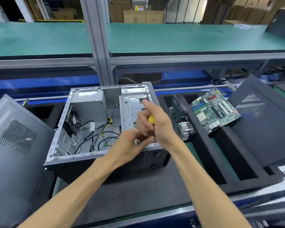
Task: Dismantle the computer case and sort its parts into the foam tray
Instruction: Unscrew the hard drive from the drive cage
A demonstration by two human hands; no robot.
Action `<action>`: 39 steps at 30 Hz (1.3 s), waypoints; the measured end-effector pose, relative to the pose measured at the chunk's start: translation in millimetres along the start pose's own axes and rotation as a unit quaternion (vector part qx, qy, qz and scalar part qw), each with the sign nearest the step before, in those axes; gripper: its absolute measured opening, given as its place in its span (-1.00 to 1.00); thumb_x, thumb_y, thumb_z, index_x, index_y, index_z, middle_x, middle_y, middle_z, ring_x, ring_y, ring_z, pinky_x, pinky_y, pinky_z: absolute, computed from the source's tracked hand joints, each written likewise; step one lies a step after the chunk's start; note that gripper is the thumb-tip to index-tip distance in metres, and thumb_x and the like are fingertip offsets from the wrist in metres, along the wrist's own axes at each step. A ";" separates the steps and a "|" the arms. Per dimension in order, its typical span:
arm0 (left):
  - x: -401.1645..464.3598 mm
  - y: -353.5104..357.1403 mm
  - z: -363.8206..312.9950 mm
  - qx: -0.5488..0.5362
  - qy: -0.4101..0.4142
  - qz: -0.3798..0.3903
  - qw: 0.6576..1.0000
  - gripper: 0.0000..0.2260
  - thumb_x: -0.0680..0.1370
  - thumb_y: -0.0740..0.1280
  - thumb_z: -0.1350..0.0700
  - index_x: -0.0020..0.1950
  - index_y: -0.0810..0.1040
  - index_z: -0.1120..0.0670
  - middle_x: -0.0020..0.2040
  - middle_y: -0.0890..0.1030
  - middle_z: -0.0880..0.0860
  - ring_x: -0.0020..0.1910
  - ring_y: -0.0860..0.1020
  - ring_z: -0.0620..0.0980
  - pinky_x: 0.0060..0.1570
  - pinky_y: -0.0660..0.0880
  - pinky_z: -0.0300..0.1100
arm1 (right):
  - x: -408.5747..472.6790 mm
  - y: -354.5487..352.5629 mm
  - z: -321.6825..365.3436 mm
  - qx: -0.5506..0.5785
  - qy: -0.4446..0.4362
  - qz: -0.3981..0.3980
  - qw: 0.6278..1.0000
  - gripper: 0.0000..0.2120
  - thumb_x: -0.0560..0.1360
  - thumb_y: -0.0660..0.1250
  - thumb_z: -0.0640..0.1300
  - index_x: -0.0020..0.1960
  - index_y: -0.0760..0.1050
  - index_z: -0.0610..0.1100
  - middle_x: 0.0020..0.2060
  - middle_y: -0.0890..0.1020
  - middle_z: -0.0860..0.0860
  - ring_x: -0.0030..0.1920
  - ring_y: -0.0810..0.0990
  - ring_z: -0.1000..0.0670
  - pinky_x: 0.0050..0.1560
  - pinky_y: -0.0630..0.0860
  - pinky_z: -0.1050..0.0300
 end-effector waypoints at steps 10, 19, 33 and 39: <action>9.2 -9.0 -3.2 0.057 0.008 -0.019 0.998 -0.89 0.52 0.48 0.07 -0.05 0.75 0.08 -0.24 0.71 -0.01 -0.26 0.64 -0.09 -0.15 0.58 -0.03 | -15.5 -33.2 5.1 -0.050 -0.083 -0.169 0.981 -0.58 0.64 0.24 0.02 -0.31 0.35 -0.19 -0.49 0.36 -0.04 -0.48 0.32 0.01 -0.44 0.33 0.22; 18.6 -11.1 -1.7 0.029 0.004 0.061 0.998 -0.90 0.55 0.43 0.03 -0.08 0.73 0.00 -0.26 0.70 -0.12 -0.27 0.66 -0.10 -0.18 0.55 -0.21 | 5.0 -18.5 0.0 -0.066 -0.023 -0.049 0.996 -0.57 0.65 0.19 -0.01 -0.37 0.39 -0.09 -0.50 0.39 0.00 -0.50 0.35 0.00 -0.45 0.37 0.20; 41.7 -6.5 -2.9 0.051 0.048 0.170 0.983 -0.92 0.52 0.48 0.01 -0.12 0.64 -0.02 -0.22 0.67 -0.14 -0.22 0.62 -0.15 -0.15 0.57 -0.22 | 1.8 -21.9 4.4 -0.043 -0.042 -0.108 0.992 -0.65 0.61 0.21 -0.01 -0.31 0.47 -0.11 -0.43 0.47 -0.04 -0.43 0.41 -0.02 -0.34 0.41 0.23; 48.8 12.1 -10.0 0.035 0.078 0.220 0.972 -0.58 0.48 0.38 -0.23 -0.14 0.60 0.16 -0.28 0.64 0.07 -0.30 0.59 0.03 -0.23 0.55 0.01 | 1.3 -29.7 8.0 -0.039 -0.065 -0.193 0.978 -0.45 0.63 0.22 -0.07 -0.54 0.23 0.00 -0.60 0.22 0.10 -0.53 0.18 0.03 -0.40 0.25 0.24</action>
Point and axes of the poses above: each hand's wrist, its own x-axis towards the middle knuckle, its own y-axis out of the palm, z = x × y, the point moved 9 cm from there along x, towards the middle knuckle
